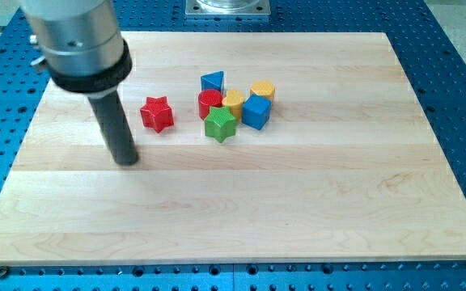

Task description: Push the red star into the group of blocks

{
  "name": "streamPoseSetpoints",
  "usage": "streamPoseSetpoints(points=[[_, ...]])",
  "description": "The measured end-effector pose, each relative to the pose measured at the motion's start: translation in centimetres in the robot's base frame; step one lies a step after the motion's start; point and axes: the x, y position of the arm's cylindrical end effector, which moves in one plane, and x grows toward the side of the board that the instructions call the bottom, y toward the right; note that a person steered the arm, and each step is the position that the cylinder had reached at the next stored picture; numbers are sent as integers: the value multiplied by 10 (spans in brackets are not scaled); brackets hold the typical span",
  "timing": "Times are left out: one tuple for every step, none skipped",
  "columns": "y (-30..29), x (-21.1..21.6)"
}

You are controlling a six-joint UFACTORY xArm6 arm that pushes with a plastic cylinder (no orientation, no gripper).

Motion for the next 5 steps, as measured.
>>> streamPoseSetpoints(points=[[20,-24],[33,-70],[32,-117],[29,-126],[43,-146]])
